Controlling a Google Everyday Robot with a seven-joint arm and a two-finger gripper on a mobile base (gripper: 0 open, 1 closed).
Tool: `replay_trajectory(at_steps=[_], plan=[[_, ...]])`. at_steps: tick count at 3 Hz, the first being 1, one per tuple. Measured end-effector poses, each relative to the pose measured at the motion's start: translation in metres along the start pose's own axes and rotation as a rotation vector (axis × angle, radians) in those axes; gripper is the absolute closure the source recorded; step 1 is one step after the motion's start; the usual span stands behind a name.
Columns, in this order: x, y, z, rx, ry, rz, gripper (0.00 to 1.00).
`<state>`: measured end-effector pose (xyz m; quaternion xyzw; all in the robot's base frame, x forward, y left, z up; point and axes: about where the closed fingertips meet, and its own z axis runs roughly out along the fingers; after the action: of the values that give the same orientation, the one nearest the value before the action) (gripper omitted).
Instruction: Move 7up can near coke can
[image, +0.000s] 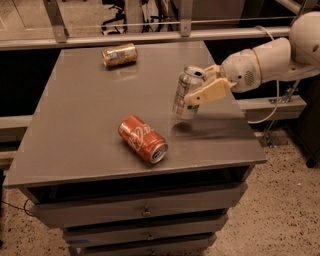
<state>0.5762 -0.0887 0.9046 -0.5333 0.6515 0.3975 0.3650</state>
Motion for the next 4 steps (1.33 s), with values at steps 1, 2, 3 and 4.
replay_trajectory(at_steps=[1, 2, 3, 4], plan=[[0.017, 0.031, 0.017, -0.085, 0.003, -0.008, 1.00], [0.024, 0.052, 0.028, -0.149, 0.029, -0.061, 0.84], [0.025, 0.065, 0.037, -0.193, 0.057, -0.124, 0.60], [0.025, 0.074, 0.041, -0.220, 0.071, -0.164, 0.38]])
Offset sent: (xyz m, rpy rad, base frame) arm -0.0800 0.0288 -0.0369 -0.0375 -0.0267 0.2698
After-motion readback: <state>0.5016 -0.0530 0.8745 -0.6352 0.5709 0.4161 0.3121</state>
